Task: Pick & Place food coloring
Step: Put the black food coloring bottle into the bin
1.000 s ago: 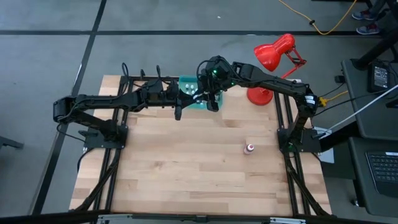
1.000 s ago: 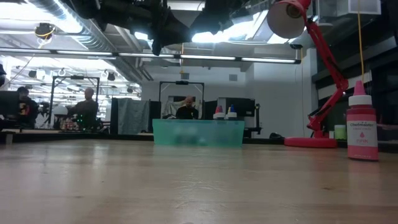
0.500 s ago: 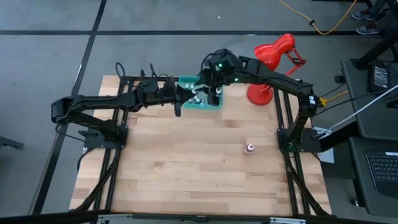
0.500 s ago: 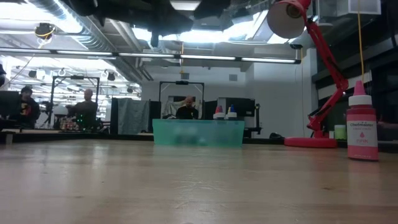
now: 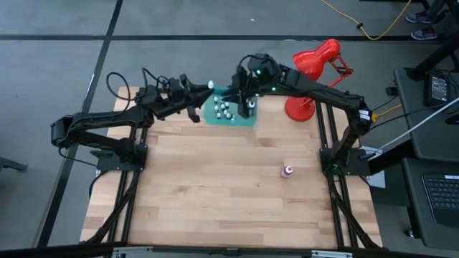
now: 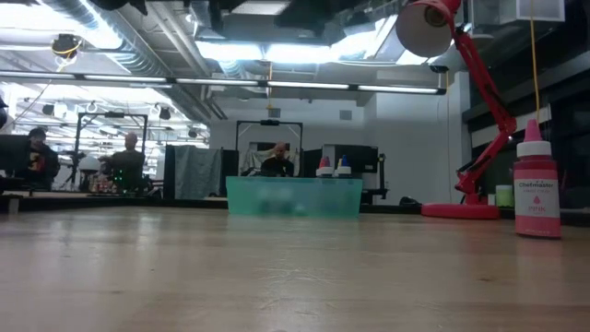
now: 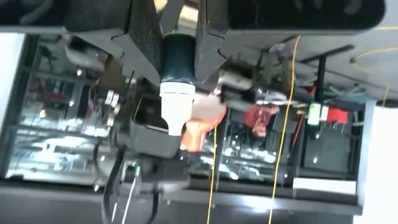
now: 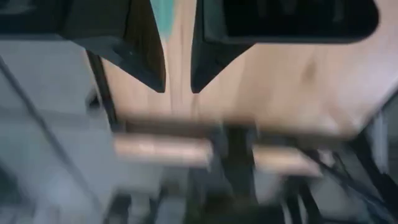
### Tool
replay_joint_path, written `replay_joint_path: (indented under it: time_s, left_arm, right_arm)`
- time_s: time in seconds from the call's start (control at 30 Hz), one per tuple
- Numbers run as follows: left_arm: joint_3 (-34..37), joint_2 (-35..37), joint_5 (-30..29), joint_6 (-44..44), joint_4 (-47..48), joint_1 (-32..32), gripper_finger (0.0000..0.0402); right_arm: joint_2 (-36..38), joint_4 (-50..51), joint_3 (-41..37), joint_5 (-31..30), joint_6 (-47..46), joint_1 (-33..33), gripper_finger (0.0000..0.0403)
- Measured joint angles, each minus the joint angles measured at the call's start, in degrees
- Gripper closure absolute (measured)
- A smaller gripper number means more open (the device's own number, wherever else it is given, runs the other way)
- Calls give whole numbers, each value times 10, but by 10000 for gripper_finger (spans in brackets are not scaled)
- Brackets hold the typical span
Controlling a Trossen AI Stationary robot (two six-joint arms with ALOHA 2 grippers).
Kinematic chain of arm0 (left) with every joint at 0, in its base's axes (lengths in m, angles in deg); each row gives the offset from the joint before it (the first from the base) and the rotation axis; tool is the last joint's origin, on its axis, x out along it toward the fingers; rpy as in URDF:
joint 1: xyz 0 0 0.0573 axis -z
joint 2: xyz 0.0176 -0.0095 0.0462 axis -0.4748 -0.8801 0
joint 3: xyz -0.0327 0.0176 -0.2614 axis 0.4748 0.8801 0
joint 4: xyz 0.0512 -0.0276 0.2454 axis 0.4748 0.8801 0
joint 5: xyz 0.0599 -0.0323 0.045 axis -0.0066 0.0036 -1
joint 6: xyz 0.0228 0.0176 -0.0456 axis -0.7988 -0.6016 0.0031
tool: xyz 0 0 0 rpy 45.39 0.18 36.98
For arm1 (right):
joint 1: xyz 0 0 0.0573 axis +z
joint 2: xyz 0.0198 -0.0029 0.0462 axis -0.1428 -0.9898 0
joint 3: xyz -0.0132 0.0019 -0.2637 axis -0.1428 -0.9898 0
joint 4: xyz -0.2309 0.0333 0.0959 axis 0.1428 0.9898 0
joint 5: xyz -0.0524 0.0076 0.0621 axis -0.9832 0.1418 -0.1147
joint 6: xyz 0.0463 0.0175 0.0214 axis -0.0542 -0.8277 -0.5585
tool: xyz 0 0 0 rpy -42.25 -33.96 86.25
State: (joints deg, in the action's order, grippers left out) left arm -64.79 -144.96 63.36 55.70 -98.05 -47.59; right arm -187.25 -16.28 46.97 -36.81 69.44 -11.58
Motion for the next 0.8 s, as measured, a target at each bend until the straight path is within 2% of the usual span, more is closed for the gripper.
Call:
replay_joint_path:
  time_s: [0.2,0.27,0.37,0.53,0.67,0.8]
  left_arm:
    - [0,0,4,8,-29,0,334]
    - [0,0,4,7,-42,0,334]
    - [0,0,6,7,-54,0,334]
    - [0,0,6,17,-72,-10,334]
    - [0,-10,13,36,-69,-19,334]
    - [0,-20,19,38,-71,-19,334]
  right_arm:
    - [19,-426,-172,72,-78,-10,331]
    - [21,-568,-223,75,-120,-17,330]
    - [21,-712,-290,74,-168,-28,326]
    - [20,-786,-350,77,-216,-40,310]
    - [20,-797,-349,92,-222,-39,276]
    - [20,-797,-336,78,-225,-39,234]
